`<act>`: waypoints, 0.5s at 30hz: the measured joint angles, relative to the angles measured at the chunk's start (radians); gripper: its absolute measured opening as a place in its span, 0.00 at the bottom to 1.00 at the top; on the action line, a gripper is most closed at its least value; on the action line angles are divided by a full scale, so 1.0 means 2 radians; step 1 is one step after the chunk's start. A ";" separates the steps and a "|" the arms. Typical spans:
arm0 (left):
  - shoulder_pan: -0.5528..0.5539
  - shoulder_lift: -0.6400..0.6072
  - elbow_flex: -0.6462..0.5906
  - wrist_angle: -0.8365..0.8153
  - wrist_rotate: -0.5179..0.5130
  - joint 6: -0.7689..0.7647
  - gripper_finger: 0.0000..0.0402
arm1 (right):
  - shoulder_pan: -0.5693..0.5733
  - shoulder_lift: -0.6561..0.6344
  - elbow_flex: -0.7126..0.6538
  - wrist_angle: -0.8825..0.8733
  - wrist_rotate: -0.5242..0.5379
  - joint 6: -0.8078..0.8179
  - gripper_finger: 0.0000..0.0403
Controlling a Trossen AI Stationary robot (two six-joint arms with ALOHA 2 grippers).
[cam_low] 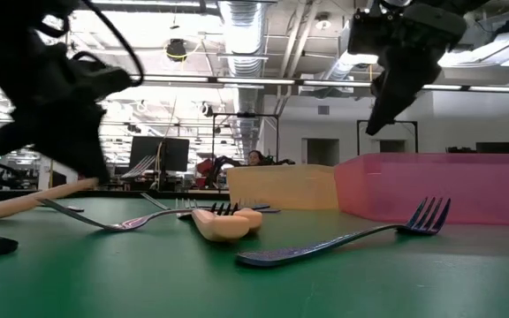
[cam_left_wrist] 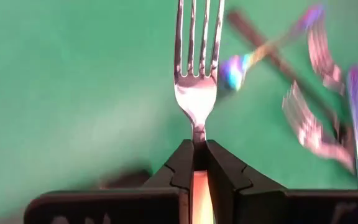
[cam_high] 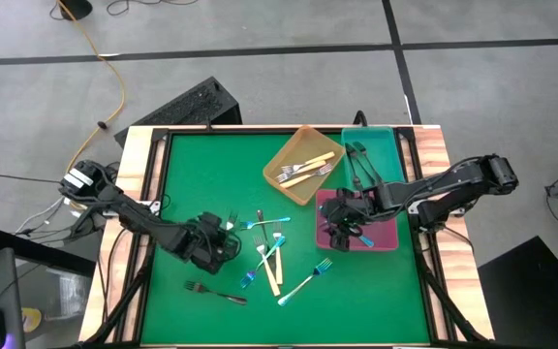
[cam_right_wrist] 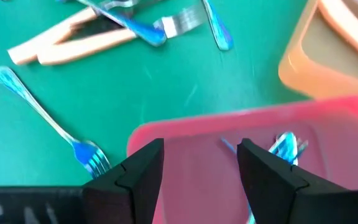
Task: Sort silverware by color (type)
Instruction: Put the orange fork into the orange bin
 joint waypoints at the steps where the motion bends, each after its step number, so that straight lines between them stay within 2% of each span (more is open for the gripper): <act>1: 0.008 0.000 0.000 0.007 -0.015 0.015 0.03 | 0.000 0.000 0.000 0.008 0.001 -0.005 0.56; 6: 0.043 0.000 0.000 0.088 -0.055 0.127 0.03 | 0.000 0.000 0.000 0.058 0.019 -0.031 0.56; 10: 0.060 -0.001 0.001 0.186 -0.055 0.238 0.03 | 0.000 0.000 0.000 0.123 0.040 -0.041 0.56; 15: 0.069 -0.019 0.001 0.294 -0.038 0.386 0.03 | 0.000 0.000 0.000 0.199 0.042 -0.076 0.56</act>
